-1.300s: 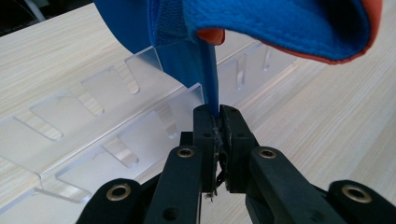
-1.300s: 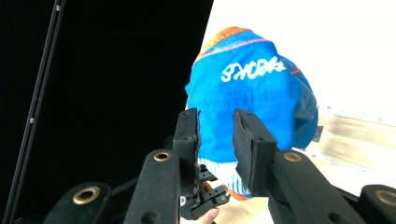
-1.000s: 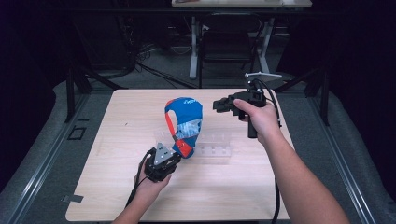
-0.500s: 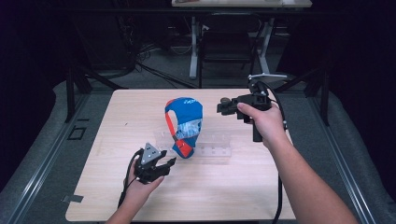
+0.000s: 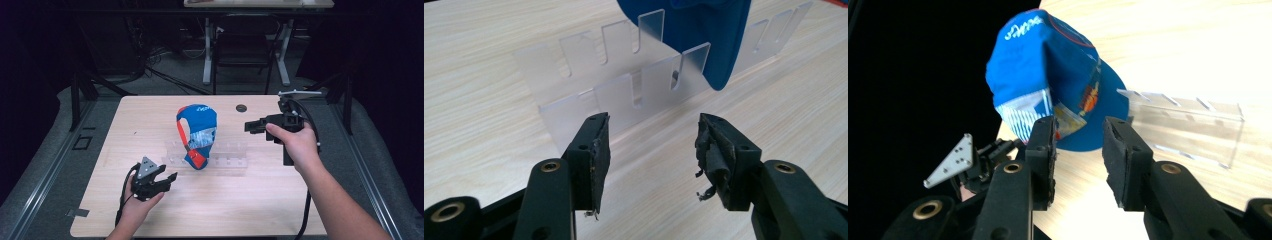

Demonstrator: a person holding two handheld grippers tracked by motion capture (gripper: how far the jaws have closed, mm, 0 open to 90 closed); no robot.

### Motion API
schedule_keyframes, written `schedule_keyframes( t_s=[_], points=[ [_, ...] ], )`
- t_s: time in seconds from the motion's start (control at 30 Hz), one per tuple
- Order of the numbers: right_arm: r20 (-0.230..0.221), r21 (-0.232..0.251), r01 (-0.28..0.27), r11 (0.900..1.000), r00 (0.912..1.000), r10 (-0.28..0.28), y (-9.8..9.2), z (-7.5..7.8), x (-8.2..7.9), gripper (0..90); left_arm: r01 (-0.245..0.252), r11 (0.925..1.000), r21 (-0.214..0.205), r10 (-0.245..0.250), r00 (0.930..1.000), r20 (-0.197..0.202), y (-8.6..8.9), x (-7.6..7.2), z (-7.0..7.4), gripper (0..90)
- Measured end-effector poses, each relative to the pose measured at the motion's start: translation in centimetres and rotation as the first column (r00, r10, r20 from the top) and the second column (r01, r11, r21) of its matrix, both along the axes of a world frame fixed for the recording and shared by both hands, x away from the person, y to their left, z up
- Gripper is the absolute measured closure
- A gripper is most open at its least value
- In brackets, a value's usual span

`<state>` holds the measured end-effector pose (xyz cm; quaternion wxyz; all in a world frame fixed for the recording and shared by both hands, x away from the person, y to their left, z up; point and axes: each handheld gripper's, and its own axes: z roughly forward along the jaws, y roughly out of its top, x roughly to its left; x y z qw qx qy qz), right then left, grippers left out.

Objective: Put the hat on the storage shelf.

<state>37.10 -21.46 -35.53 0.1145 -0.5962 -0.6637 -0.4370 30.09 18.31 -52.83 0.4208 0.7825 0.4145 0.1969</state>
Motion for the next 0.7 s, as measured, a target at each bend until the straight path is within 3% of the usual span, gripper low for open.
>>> schedule_keyframes(
  t_s=[0.2,0.5,0.7],
  points=[
    [0.041,-0.038,-0.011,0.9992,0.9991,0.012,-0.6,-0.7,-2.2,64.4,-0.011,0.9999,-0.010,0.011,0.9999,-0.012,0.8,-0.4,-0.3,44.4],
    [0.025,-0.034,0.016,0.9993,0.9996,-0.015,-1.9,-3.4,-3.3,63.1,-0.029,0.9992,-0.027,0.028,0.9993,-0.025,1.7,-0.6,-1.2,44.1],
    [0.027,-0.058,0.013,0.9983,0.9996,-0.011,-2.1,-5.0,-4.0,62.1,-0.031,0.9984,-0.048,0.028,0.9986,-0.044,2.2,-0.8,-1.8,42.9]
  ],
)
